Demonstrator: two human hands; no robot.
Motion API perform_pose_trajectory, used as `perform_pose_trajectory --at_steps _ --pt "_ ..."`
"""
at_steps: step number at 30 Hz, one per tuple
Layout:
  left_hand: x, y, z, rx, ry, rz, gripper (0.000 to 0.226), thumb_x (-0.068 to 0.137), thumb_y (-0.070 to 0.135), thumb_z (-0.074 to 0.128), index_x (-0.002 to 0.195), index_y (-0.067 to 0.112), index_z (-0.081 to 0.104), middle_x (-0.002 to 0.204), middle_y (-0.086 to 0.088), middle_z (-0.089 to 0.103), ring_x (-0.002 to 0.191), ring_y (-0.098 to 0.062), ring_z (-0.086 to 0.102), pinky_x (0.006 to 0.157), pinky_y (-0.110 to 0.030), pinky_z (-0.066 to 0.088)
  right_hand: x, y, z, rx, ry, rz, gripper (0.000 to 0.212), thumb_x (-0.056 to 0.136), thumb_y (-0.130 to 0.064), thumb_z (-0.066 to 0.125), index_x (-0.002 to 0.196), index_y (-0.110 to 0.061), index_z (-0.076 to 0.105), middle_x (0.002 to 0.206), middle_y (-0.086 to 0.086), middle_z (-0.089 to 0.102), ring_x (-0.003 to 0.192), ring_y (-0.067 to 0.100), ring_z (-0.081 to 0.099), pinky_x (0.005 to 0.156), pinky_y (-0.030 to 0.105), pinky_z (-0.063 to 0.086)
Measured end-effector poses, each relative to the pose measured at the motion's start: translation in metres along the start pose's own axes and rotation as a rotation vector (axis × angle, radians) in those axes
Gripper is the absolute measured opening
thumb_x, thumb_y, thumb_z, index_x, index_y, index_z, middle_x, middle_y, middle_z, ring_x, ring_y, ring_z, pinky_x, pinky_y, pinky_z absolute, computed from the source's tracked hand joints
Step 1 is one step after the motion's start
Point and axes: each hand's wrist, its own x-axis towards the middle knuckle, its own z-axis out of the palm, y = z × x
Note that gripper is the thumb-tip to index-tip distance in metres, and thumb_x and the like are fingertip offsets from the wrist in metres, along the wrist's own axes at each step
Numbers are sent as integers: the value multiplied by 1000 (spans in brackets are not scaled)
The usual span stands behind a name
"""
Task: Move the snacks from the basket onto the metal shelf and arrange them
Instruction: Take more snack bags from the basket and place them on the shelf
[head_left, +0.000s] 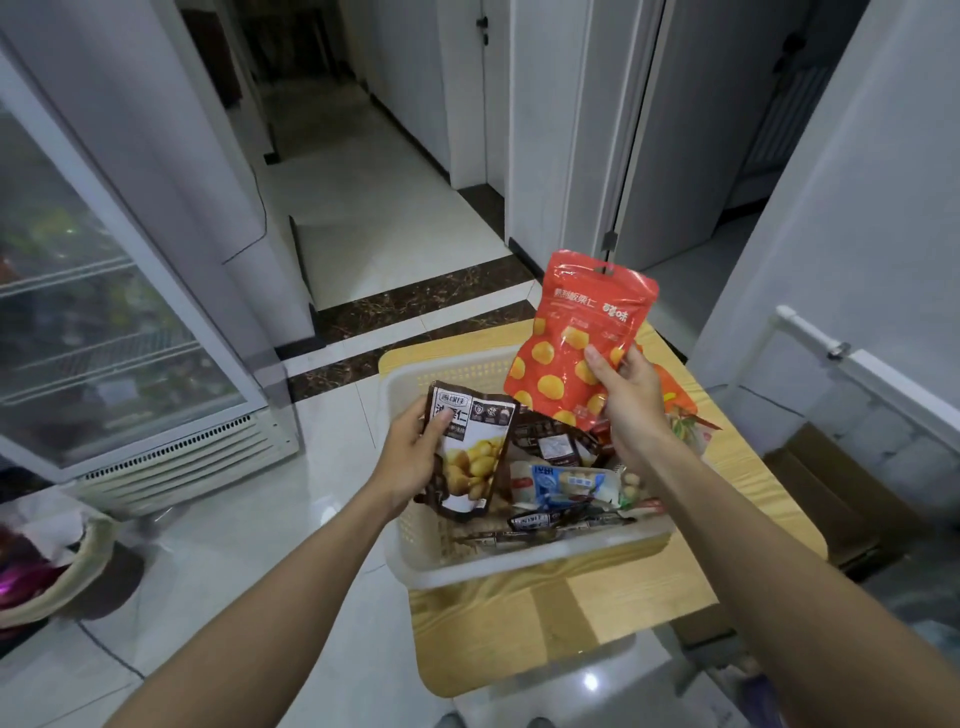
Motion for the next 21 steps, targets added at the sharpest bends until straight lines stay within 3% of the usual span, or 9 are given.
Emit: perform_pose_trajectory --at_steps 4,9,13,17,21 --pt "-6 22 5 -68 81 -4 20 102 17 48 117 16 61 110 -4 72 103 -22 68 91 -36 55 -3 -24 -10 14 30 -42 24 98 -29 55 121 -22 56 107 -7 71 88 8 72 71 32 58" --pt "-18 45 21 -86 85 19 19 101 19 50 119 19 56 110 -5 71 101 -24 69 89 -49 56 -22 -39 -38 -15 38 -79 27 97 -32 57 124 -27 55 107 -7 72 91 11 72 79 39 58" --pt "-32 64 41 -113 1 43 28 99 18 53 128 20 50 106 -7 73 95 -26 71 83 -51 57 -58 -49 -63 -19 96 -143 25 96 -33 59 120 -29 54 105 -7 71 89 10 73 78 38 58" --pt "-58 80 62 -135 -122 93 34 98 19 56 130 24 49 100 -10 74 89 -30 72 78 -52 58 -113 -59 -90 -8 227 -186 39 95 -35 60 131 -27 49 115 -2 69 94 15 72 77 39 59" --pt "-96 102 84 -190 -208 146 29 96 18 60 121 31 54 97 -9 75 81 -26 73 68 -41 59 -185 -66 -117 -12 365 -238 49 94 -37 61 139 -29 42 115 -2 68 91 17 73 73 40 61"
